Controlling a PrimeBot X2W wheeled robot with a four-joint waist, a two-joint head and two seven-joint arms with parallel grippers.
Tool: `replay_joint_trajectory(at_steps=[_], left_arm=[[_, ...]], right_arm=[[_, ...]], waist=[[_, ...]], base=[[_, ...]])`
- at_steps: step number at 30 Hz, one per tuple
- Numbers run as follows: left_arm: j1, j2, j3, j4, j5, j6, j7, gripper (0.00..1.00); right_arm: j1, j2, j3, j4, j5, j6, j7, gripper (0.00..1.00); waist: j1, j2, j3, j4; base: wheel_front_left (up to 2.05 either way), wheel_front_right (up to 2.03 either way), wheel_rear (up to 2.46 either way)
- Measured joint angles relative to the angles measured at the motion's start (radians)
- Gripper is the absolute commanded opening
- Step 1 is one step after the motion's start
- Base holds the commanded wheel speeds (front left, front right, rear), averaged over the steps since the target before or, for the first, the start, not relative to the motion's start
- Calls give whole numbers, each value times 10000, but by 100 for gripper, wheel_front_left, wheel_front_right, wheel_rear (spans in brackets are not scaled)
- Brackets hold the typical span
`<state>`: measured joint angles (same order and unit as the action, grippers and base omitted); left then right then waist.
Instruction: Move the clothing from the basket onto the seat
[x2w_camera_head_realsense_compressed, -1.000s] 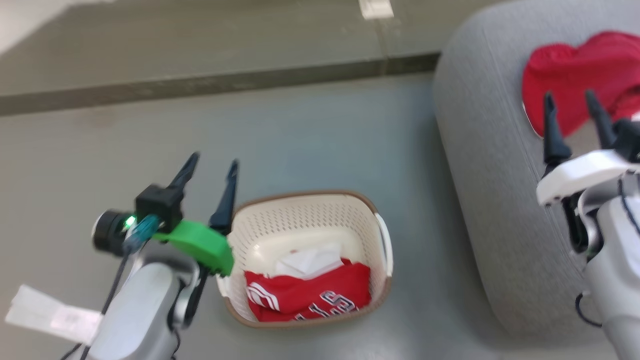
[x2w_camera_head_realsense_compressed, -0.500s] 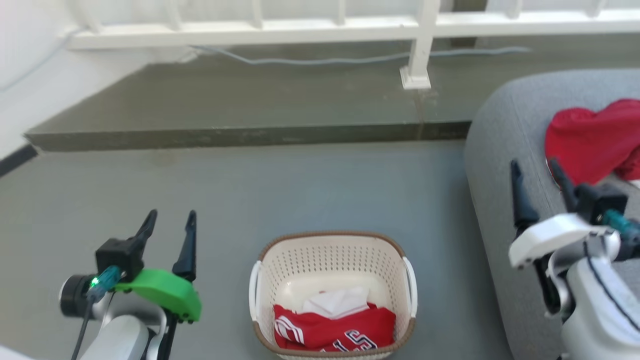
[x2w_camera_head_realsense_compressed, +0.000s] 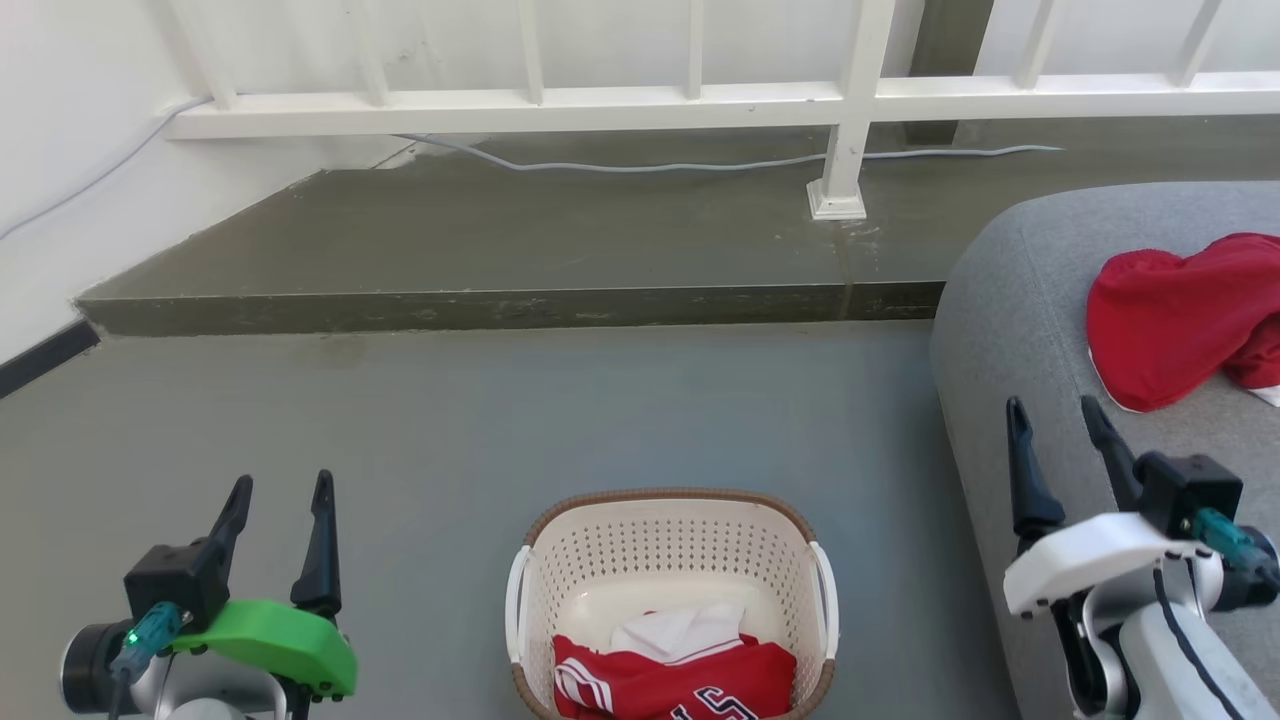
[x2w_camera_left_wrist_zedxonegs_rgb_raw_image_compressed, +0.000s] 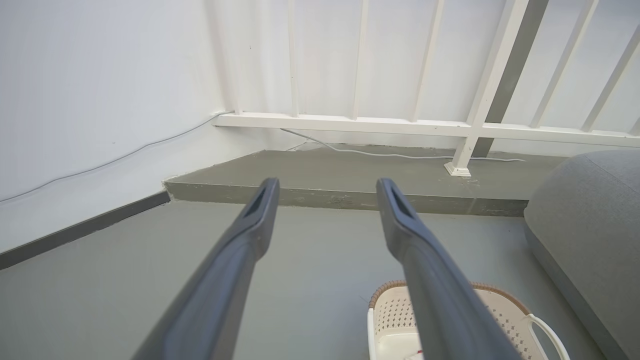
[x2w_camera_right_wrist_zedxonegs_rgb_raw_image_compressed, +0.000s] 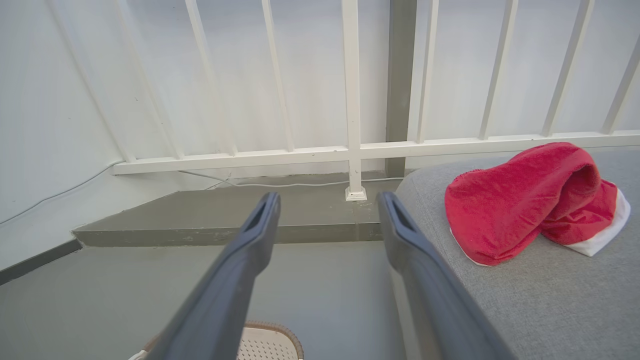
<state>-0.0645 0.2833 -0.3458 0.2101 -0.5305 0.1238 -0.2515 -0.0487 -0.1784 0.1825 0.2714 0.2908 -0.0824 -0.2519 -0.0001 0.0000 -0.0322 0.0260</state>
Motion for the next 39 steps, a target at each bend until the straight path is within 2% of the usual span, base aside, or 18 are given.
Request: replay_joint_trajectory(at_steps=[20, 39], left_arm=[[1058, -268, 779, -848, 614, 0, -2, 100], [1379, -462, 918, -1243, 782, 0, 0, 100]], right_arm=[[1084, 159, -33, -1256, -13, -249, 150, 100], [1448, 165, -209, -2031, -96, -334, 431, 100]], waist=[[1, 0, 7, -162], [1, 0, 69, -227]], base=[[0, 0, 0], [0, 0, 0]])
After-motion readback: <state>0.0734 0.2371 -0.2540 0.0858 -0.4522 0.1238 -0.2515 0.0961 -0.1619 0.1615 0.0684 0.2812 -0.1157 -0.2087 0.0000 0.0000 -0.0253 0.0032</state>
